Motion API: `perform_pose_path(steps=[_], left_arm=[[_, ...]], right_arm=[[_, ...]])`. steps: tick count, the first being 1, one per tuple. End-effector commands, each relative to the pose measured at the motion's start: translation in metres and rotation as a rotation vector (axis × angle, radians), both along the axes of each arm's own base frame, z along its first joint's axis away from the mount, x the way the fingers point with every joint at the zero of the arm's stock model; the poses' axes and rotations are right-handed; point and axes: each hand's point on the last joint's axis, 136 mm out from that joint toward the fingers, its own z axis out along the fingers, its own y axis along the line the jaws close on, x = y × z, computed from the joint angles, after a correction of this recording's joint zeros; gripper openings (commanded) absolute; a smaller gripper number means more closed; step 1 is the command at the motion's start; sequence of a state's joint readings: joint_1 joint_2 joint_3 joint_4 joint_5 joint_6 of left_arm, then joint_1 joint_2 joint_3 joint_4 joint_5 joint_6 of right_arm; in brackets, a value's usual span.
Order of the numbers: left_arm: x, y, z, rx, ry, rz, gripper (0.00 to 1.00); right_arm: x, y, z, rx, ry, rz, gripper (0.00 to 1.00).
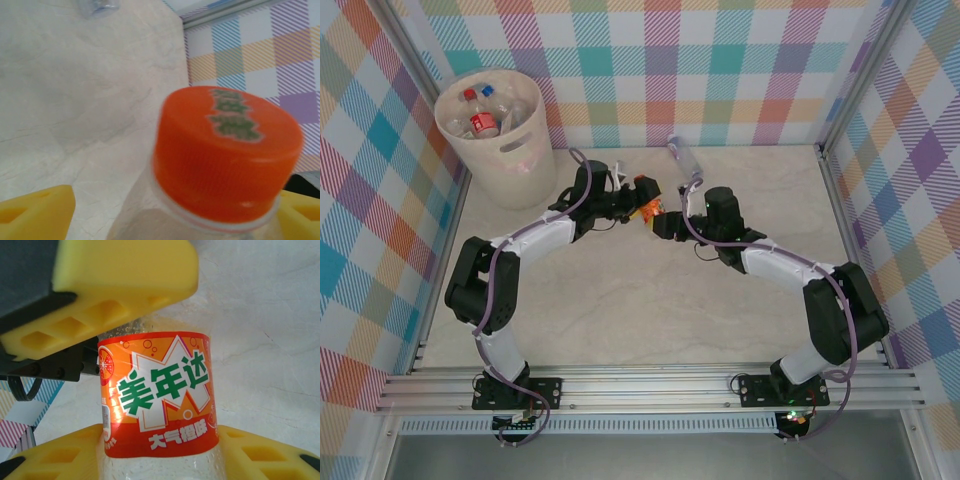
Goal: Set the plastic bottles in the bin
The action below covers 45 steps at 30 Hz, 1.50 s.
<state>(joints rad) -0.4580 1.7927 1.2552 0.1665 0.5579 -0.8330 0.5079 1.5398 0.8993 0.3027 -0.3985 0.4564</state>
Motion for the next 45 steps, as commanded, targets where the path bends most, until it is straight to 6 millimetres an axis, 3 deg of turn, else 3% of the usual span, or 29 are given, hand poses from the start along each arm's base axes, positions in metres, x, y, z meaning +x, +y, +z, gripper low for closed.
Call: perform_pose_path(steps=[1, 7, 12, 15, 20, 24, 28, 32, 45], left_arm=[[-0.004, -0.01, 0.006, -0.024, -0.02, -0.054, 0.73], [-0.004, -0.006, 0.004, 0.002, -0.006, -0.049, 0.58], [0.006, 0.012, 0.006, 0.033, 0.011, 0.026, 0.51], [0.011, 0.027, 0.008, 0.05, 0.011, 0.072, 0.49], [0.019, 0.054, 0.017, 0.075, -0.005, 0.146, 0.47], [0.022, 0.073, 0.032, 0.119, -0.045, 0.195, 0.46], [0.027, 0.097, 0.057, 0.182, -0.107, 0.261, 0.45], [0.036, 0.128, 0.096, 0.256, -0.191, 0.367, 0.45], [0.05, 0.205, 0.228, 0.378, -0.497, 0.652, 0.46]], right_arm=[[0.002, 0.012, 0.021, 0.023, -0.084, 0.044, 0.5], [0.001, 0.012, 0.012, -0.019, -0.085, 0.06, 0.54], [-0.006, 0.007, 0.023, -0.037, -0.115, 0.069, 0.71], [-0.017, 0.002, 0.035, -0.056, -0.157, 0.095, 0.86], [-0.025, -0.018, 0.049, -0.147, -0.222, 0.048, 1.0], [-0.018, -0.045, 0.07, -0.195, -0.327, -0.1, 1.0], [-0.007, -0.081, 0.091, -0.227, -0.413, -0.32, 1.0], [-0.004, -0.103, 0.096, -0.242, -0.43, -0.442, 1.0], [0.002, -0.117, 0.084, -0.277, -0.38, -0.527, 1.0]])
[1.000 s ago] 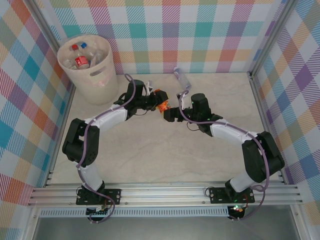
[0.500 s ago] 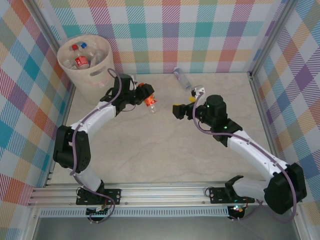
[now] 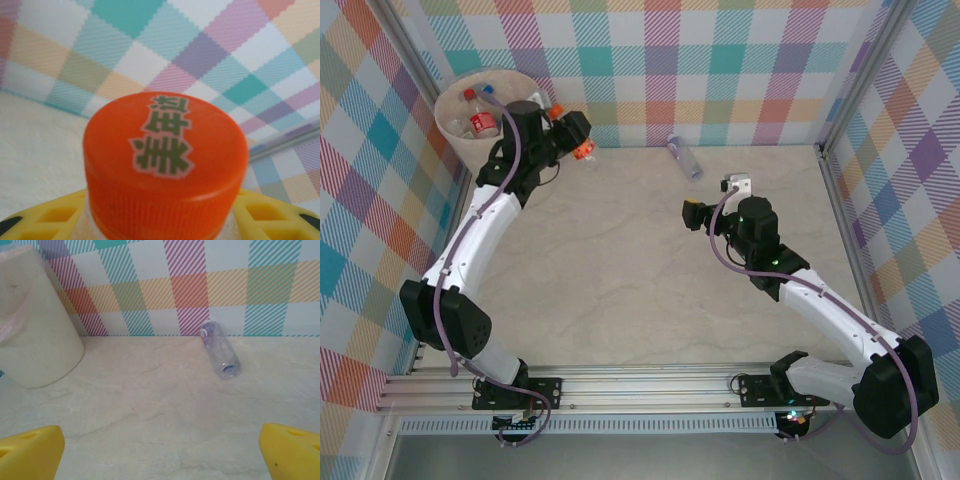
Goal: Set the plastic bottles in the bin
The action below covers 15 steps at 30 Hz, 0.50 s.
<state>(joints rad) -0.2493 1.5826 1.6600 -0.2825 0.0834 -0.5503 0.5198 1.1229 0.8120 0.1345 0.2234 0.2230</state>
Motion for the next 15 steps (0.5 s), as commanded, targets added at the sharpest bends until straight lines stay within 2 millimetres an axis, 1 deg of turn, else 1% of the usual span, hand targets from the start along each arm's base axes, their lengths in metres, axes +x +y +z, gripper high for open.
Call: perform_pose_path(steps=[1, 4, 5, 7, 11, 15], left_arm=[[-0.005, 0.037, 0.053, 0.087, -0.137, 0.114, 0.46], [-0.005, 0.054, 0.075, 0.122, -0.191, 0.165, 0.46], [-0.004, 0.06, 0.089, 0.13, -0.237, 0.188, 0.47], [-0.003, 0.074, 0.1, 0.155, -0.265, 0.233, 0.47], [0.003, 0.109, 0.113, 0.187, -0.288, 0.33, 0.47], [0.01, 0.139, 0.118, 0.196, -0.3, 0.388, 0.48]], right_arm=[[0.003, -0.004, -0.001, 0.001, 0.004, -0.035, 1.0], [0.003, -0.004, -0.004, -0.003, 0.014, -0.04, 1.0], [0.004, -0.005, -0.004, -0.005, 0.015, -0.042, 1.0], [0.004, -0.005, -0.006, -0.008, 0.021, -0.043, 1.0], [0.005, -0.004, -0.007, -0.011, 0.03, -0.042, 1.0], [0.006, -0.004, -0.009, -0.013, 0.043, -0.046, 1.0]])
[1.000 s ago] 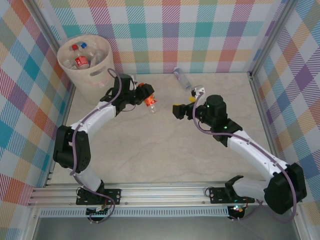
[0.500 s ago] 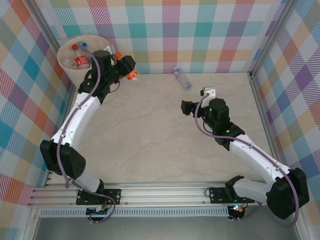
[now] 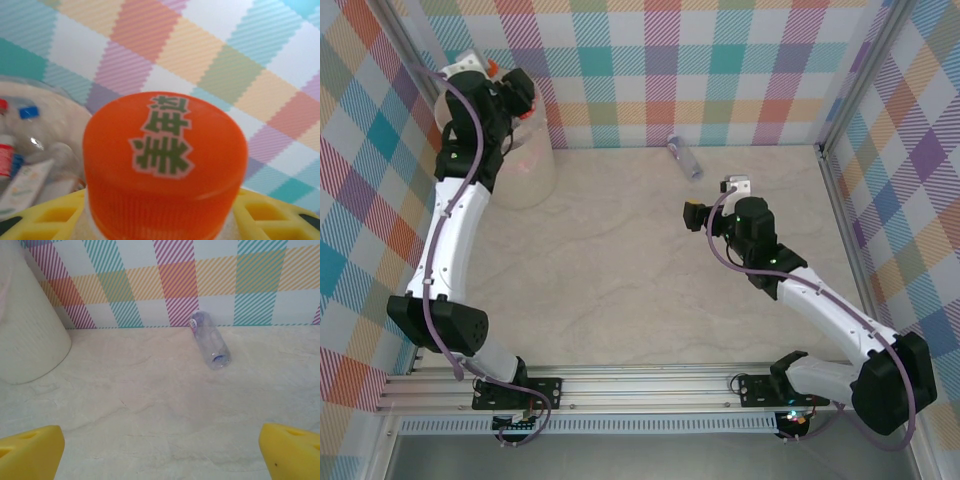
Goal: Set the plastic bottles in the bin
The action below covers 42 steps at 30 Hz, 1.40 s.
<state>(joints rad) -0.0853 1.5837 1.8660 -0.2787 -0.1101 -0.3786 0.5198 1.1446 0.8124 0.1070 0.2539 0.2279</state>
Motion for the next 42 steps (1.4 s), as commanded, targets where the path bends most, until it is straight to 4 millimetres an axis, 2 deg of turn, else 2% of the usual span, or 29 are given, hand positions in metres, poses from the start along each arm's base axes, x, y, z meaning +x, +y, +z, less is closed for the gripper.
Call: perform_pose_path(steps=[1, 3, 11, 21, 25, 27, 30, 32, 42], left_arm=[[0.006, 0.03, 0.02, 0.036, -0.059, 0.062, 0.49], [0.01, 0.039, 0.017, 0.055, -0.032, 0.071, 0.49], [0.025, 0.07, -0.021, 0.131, 0.163, 0.132, 0.49], [0.063, 0.108, -0.072, 0.064, 0.299, 0.176, 0.48], [0.07, 0.119, -0.088, 0.032, 0.331, 0.217, 0.49], [0.072, 0.127, -0.095, 0.028, 0.364, 0.251, 0.6], [0.076, 0.129, -0.099, 0.016, 0.39, 0.255, 0.9], [0.078, 0.127, -0.099, 0.01, 0.395, 0.245, 0.99], [0.075, 0.114, -0.087, -0.016, 0.371, 0.177, 1.0]], right_arm=[[0.003, 0.0, 0.004, 0.012, 0.008, -0.018, 1.0], [0.004, -0.001, 0.002, 0.01, 0.018, -0.027, 1.0], [0.012, 0.001, -0.005, 0.01, 0.044, -0.044, 1.0], [0.013, 0.002, -0.009, 0.008, 0.075, -0.051, 1.0], [0.012, 0.0, -0.011, 0.005, 0.082, -0.061, 1.0], [0.012, -0.001, -0.011, 0.004, 0.083, -0.065, 1.0], [0.012, -0.002, -0.011, -0.002, 0.083, -0.069, 1.0], [0.013, -0.002, -0.011, -0.003, 0.084, -0.071, 1.0], [0.015, -0.001, -0.016, -0.004, 0.099, -0.075, 1.0]])
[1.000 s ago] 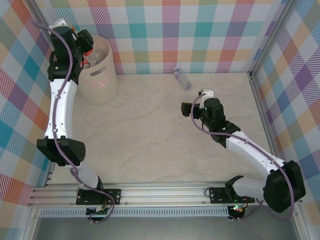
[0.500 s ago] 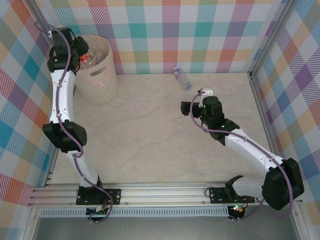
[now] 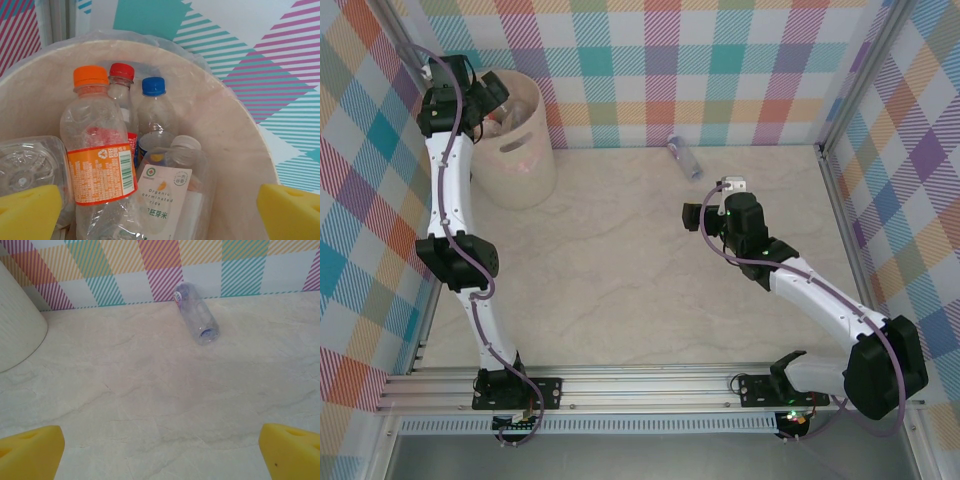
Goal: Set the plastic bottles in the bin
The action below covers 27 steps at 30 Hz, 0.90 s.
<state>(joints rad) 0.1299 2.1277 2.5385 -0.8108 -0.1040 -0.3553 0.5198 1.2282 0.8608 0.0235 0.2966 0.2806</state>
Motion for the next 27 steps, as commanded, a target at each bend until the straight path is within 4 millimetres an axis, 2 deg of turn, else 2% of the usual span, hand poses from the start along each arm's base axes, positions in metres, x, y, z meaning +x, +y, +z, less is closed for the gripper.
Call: perform_pose_path(steps=[1, 6, 10, 15, 21, 24, 27], left_arm=[[-0.009, -0.002, 0.02, -0.034, -0.037, -0.026, 1.0], [-0.012, -0.02, 0.022, -0.071, -0.037, -0.098, 1.0], [-0.018, -0.046, 0.032, -0.085, -0.051, -0.172, 1.0], [-0.032, -0.096, 0.05, -0.079, -0.091, -0.3, 1.0], [-0.059, -0.158, 0.06, -0.081, -0.126, -0.441, 1.0], [-0.074, -0.188, 0.06, -0.112, -0.141, -0.521, 1.0], [-0.088, -0.209, 0.053, -0.151, -0.141, -0.561, 1.0]], right_arm=[[0.004, 0.002, 0.011, 0.021, -0.014, -0.016, 1.0], [0.003, 0.002, 0.011, 0.033, 0.0, -0.019, 1.0], [0.003, -0.004, 0.007, 0.035, 0.02, -0.051, 1.0], [0.005, -0.003, -0.001, 0.022, 0.06, -0.022, 1.0], [0.012, -0.004, -0.012, -0.035, 0.098, -0.009, 1.0], [0.018, -0.006, -0.017, -0.059, 0.124, 0.005, 1.0], [0.024, -0.005, -0.025, -0.078, 0.162, 0.038, 1.0]])
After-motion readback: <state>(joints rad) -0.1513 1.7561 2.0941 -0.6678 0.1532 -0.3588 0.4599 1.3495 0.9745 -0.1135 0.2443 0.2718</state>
